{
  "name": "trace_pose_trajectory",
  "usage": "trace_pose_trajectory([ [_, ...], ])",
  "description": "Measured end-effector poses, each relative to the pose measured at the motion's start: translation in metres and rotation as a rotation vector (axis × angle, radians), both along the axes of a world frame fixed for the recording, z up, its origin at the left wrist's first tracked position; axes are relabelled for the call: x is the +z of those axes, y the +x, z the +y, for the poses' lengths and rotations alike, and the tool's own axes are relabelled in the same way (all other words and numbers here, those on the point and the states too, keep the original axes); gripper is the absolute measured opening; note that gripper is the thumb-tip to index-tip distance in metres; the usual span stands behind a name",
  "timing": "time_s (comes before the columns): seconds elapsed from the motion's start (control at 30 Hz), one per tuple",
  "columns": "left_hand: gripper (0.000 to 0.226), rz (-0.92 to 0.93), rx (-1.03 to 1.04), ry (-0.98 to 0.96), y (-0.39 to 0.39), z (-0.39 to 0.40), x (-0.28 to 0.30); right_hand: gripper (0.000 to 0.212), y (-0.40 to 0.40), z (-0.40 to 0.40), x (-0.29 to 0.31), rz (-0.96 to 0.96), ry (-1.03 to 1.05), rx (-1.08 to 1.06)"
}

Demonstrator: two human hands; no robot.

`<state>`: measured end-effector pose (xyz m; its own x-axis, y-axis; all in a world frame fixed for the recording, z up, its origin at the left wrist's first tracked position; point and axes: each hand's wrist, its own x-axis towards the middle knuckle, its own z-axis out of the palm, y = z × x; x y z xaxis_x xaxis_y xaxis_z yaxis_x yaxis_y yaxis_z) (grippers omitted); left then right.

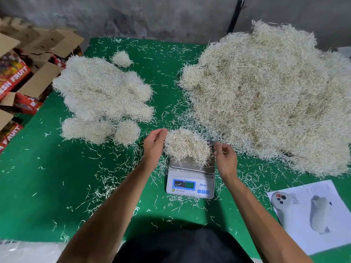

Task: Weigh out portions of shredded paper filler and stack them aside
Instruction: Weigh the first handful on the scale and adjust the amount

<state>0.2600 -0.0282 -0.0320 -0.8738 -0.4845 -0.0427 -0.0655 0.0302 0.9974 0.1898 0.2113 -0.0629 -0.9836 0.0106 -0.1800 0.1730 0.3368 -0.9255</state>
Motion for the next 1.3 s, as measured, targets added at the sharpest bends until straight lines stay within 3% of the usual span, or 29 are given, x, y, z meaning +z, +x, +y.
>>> trace_pose_trajectory([
  [0.4, 0.045, -0.078, 0.032, 0.028, -0.014, -0.004, -0.007, 0.038, -0.004, -0.002, -0.003, -0.009, 0.036, -0.082],
  [0.5, 0.04, -0.136, 0.018, 0.071, -0.019, -0.002, -0.005, 0.046, -0.006, -0.004, -0.003, -0.052, 0.092, -0.045],
  [0.63, 0.084, -0.466, -0.162, 0.027, -0.03, 0.018, -0.003, 0.05, -0.004, -0.022, 0.001, -0.175, -0.009, 0.135],
  [0.7, 0.087, -0.498, -0.263, -0.071, -0.034, 0.035, -0.003, 0.061, -0.001, -0.039, 0.002, -0.202, 0.038, 0.253],
  [0.77, 0.089, -0.475, -0.267, -0.01, -0.037, 0.047, 0.001, 0.068, 0.001, -0.054, 0.005, -0.181, -0.003, 0.249],
  [0.87, 0.105, -0.389, -0.159, 0.226, -0.037, 0.047, 0.009, 0.048, -0.001, -0.061, 0.016, -0.089, -0.15, 0.139],
  [1.0, 0.114, -0.411, -0.233, 0.415, -0.04, 0.039, 0.02, 0.034, -0.001, -0.064, 0.036, -0.005, -0.214, 0.291],
  [1.07, 0.133, -0.363, -0.15, 0.491, -0.045, 0.033, 0.023, 0.024, -0.004, -0.066, 0.047, 0.006, -0.225, 0.344],
  [1.1, 0.132, -0.358, -0.102, 0.498, -0.046, 0.029, 0.024, 0.022, -0.007, -0.065, 0.052, -0.001, -0.231, 0.336],
  [1.17, 0.106, -0.378, -0.065, 0.457, -0.044, 0.022, 0.03, 0.016, -0.013, -0.063, 0.064, -0.036, -0.29, 0.3],
  [1.23, 0.085, -0.399, -0.147, 0.269, -0.04, 0.011, 0.032, 0.016, -0.021, -0.061, 0.074, -0.098, -0.352, 0.271],
  [1.3, 0.103, -0.41, -0.141, 0.172, -0.035, -0.002, 0.033, 0.024, -0.031, -0.06, 0.083, -0.128, -0.378, 0.217],
])
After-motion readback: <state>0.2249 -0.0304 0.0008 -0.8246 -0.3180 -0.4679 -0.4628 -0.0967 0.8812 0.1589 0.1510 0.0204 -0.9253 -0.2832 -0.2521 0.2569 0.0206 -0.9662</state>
